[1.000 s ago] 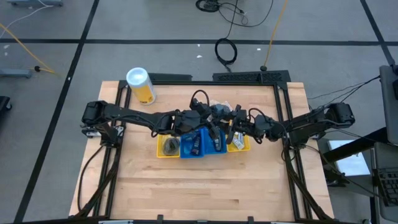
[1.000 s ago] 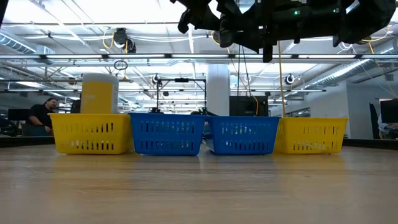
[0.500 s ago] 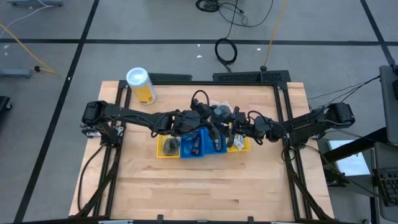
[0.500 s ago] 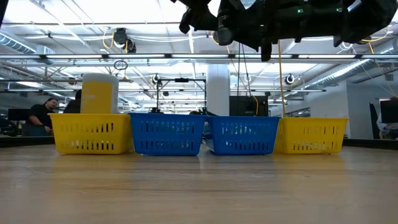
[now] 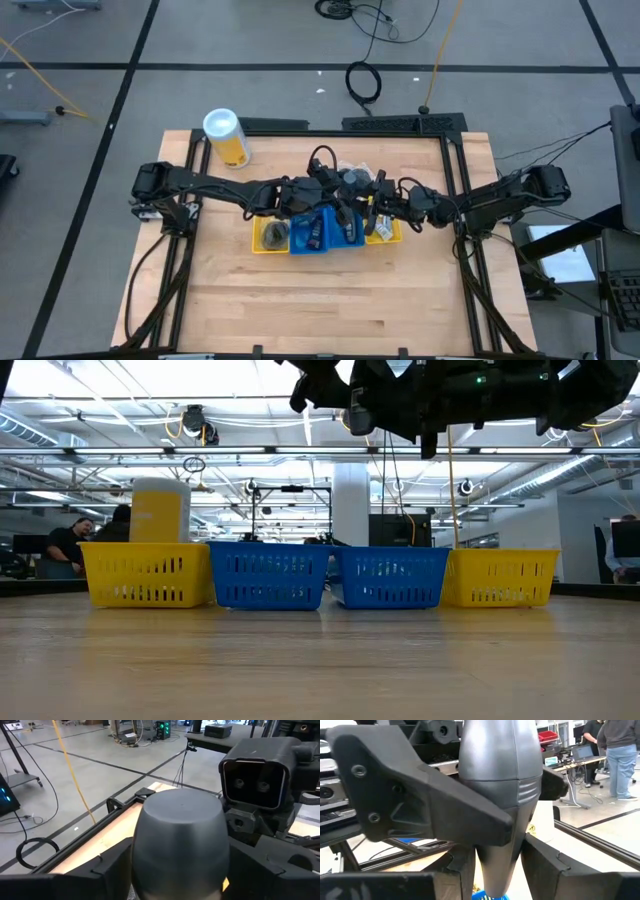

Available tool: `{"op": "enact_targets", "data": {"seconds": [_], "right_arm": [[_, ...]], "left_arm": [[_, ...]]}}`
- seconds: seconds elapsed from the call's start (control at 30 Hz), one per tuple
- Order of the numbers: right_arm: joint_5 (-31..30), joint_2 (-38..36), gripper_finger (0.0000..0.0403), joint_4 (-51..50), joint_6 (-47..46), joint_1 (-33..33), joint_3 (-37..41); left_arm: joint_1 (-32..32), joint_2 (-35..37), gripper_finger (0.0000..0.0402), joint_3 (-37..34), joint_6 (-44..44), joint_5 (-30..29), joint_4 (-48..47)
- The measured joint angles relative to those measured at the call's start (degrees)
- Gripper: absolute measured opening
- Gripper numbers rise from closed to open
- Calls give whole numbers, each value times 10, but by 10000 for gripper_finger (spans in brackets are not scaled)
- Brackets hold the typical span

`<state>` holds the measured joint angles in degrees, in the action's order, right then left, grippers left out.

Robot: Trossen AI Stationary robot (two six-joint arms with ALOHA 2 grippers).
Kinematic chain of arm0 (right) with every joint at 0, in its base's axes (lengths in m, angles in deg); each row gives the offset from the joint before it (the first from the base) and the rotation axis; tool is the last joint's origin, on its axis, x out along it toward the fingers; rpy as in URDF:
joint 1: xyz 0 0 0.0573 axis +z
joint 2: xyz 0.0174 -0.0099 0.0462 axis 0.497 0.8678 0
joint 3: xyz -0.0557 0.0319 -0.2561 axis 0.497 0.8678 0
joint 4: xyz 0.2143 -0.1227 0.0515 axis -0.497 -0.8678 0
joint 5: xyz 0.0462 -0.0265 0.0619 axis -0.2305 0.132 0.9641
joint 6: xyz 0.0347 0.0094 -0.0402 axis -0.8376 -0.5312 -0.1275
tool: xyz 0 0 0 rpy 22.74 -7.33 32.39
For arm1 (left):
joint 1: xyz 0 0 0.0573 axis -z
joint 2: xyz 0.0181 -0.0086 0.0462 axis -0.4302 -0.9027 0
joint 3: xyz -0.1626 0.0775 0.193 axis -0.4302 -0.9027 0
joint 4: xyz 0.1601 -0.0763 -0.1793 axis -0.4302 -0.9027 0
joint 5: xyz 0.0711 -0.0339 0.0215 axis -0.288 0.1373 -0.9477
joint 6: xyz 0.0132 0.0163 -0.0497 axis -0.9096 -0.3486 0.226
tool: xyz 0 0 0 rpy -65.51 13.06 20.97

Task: Pick & Place Travel size toiletries
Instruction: Put the deodorant into the right blue bin

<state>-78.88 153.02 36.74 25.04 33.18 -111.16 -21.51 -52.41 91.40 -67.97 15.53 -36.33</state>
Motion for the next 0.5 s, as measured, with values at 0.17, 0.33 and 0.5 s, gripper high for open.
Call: {"op": "enact_targets", "data": {"seconds": [0.17,0.33,0.5], "right_arm": [[-2,0,122,-6,1,0,0],[-1,0,119,-5,2,0,0],[-2,-1,117,-15,0,0,2]], "left_arm": [[4,6,241,0,-11,-1,-1],[13,30,228,-1,-47,-16,-14],[18,63,227,-1,-59,-43,-45]]}}
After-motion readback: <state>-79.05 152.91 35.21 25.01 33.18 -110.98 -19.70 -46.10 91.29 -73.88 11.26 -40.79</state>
